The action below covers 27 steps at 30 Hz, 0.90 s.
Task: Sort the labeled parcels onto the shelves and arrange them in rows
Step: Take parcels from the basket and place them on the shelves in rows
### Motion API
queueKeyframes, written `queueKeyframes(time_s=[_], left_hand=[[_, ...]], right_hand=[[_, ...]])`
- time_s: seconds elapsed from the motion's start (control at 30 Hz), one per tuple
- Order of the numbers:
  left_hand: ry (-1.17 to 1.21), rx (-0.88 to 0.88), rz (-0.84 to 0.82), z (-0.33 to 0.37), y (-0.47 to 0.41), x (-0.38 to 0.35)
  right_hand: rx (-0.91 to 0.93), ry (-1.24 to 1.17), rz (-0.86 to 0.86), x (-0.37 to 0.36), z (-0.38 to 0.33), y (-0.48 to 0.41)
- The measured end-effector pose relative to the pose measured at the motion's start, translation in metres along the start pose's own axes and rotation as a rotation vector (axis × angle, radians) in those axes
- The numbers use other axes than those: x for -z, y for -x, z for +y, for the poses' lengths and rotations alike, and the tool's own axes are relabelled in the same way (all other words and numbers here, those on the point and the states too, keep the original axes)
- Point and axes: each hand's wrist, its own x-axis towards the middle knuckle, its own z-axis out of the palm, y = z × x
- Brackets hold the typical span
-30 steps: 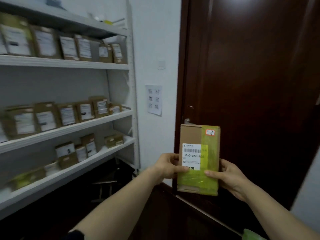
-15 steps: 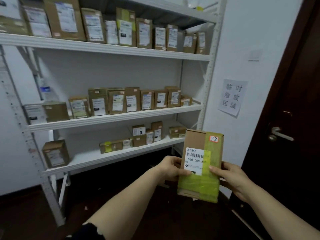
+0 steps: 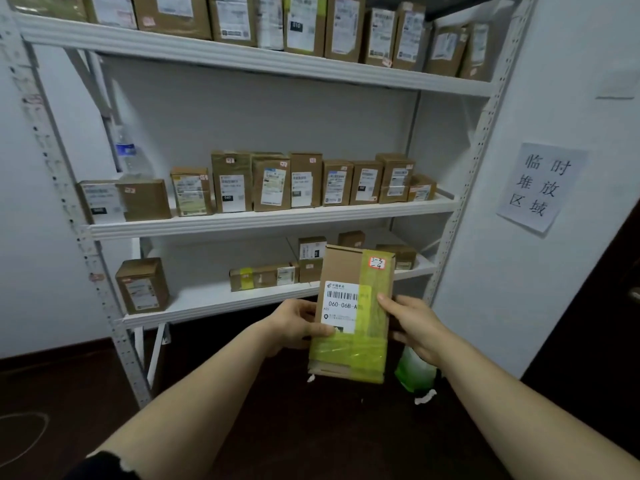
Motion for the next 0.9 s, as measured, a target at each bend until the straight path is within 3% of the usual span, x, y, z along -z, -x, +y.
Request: queueKeyframes(time_s=[0.43,0.9], left_hand=[[0.038,0.170,0.161,-0.023,-0.022,0.048],[0.069,0.294,0.266,-0.049,-0.038,0.050]], right_hand=[[-0.091,0.161,-0.218,-0.057,0.014,-0.095],[-0.176,0.258,-0.359,-0.069,0.035,-0.125]])
